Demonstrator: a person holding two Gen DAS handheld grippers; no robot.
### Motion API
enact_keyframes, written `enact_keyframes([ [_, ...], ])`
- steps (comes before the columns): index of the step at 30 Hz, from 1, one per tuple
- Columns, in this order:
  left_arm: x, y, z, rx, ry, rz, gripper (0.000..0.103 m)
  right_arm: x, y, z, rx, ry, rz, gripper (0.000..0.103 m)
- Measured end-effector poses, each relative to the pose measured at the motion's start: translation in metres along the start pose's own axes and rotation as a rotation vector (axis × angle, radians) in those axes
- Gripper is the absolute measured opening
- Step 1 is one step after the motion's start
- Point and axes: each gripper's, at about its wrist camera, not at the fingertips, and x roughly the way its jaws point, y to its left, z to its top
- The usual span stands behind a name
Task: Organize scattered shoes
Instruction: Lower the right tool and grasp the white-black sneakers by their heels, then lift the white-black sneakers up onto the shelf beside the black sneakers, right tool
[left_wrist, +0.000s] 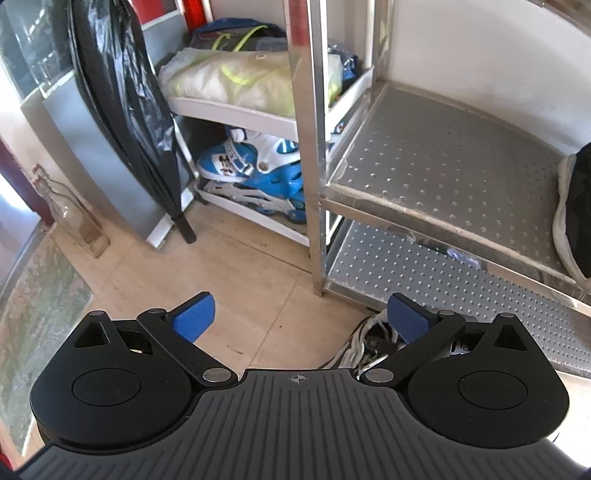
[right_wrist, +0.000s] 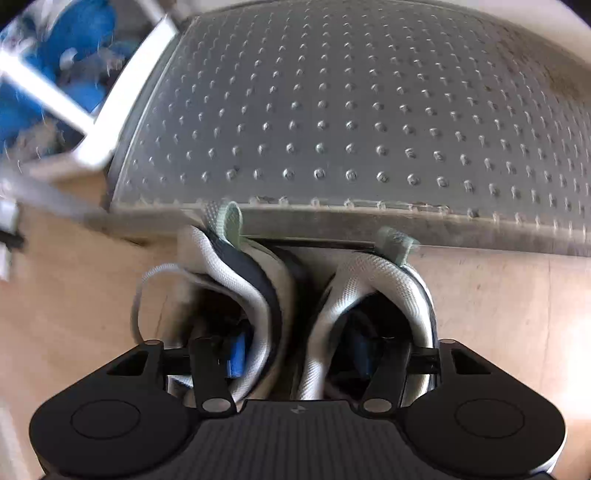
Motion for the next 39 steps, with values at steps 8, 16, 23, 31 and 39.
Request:
enact_keyframes([
  [8,-0.008,0.020,0.001,-0.132,-0.041,0.052,0.102,-0.121,-0.011,-0.050,0.001,-0.169,0.214,0.022],
  [16,-0.024,0.046,0.003,-0.284,-0.118,0.117,0.102,-0.274,-0.017,-0.076,-0.118,-0.483,0.204,0.021],
  [23,-0.036,0.058,0.005,-0.365,-0.183,0.148,0.102,-0.361,-0.022,-0.018,-0.099,-0.689,0.175,0.021],
  [31,-0.029,0.051,0.017,-0.339,-0.170,0.097,0.102,-0.330,0.004,0.088,-0.234,-0.831,-0.062,0.034],
  [39,-0.028,0.034,0.020,-0.298,-0.162,0.054,0.102,-0.314,-0.027,0.107,-0.200,-0.811,-0.119,0.061],
])
